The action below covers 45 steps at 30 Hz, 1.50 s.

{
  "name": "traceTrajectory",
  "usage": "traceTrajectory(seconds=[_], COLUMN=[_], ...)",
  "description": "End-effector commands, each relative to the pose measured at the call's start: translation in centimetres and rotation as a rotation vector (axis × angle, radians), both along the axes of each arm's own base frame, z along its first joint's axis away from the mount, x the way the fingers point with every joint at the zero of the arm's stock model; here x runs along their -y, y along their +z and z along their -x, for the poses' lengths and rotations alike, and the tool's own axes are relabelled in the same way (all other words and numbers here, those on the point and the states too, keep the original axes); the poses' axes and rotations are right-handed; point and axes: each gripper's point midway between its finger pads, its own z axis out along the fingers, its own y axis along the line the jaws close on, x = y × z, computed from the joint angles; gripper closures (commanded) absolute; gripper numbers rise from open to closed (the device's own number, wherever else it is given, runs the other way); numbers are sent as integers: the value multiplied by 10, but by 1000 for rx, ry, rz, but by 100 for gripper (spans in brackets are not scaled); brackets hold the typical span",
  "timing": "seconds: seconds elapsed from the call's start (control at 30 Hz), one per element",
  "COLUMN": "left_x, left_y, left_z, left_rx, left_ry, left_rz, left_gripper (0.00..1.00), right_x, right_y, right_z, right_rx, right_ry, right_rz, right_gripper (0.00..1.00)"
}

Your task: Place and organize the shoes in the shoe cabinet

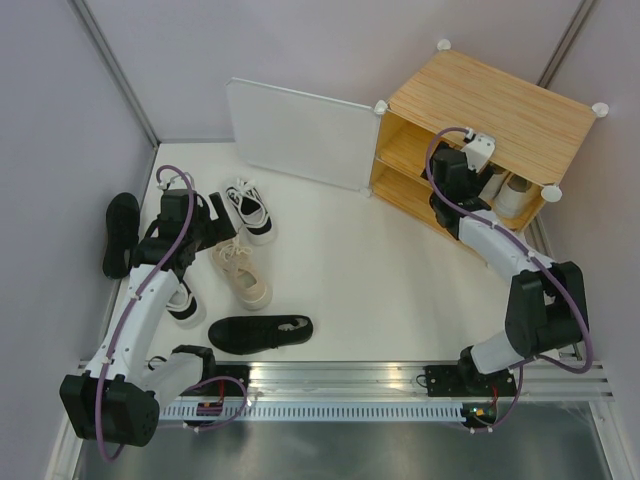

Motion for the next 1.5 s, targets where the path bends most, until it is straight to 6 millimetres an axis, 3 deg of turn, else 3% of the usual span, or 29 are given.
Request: traceTrajectory(seconds=[0.0,0.27,0.4,0.63,0.93,1.03,1.23,1.4,1.47], left_x=[-2,-1,-1,-2,-3,-3,-3,-3,-2], left_y=[3,3,3,3,4,3,3,2,1], left_z=[-5,-4,-4,-4,-4,-4,-4,-4,-4], left_rx=[25,26,28,28,28,27,27,24,22], left_ry=[-25,-25,-26,-24,-19,-19,-20,-19,-20], left_rz=[-30,-28,-29,-31,-34,-32,-34,-33,-31], left_gripper=[0,0,0,0,0,0,0,0,0], right_x=[-4,-14,-14,-9,1,4,-1,-15,-23], right_y=[2,5,4,-4,4,12,8,11,21], right_z=[13,23,24,14,1,-3,-4,3,11], right_rx=[-17,-13,-21,-19,6,24,9,-8,7], right_ry=[36,110,121,86,42,37,69,158,212], right_rz=[-38,-70,-59,-40,-26,-31,-34,-69,-89], right_gripper=[7,15,30,43,53,54,52,39,33])
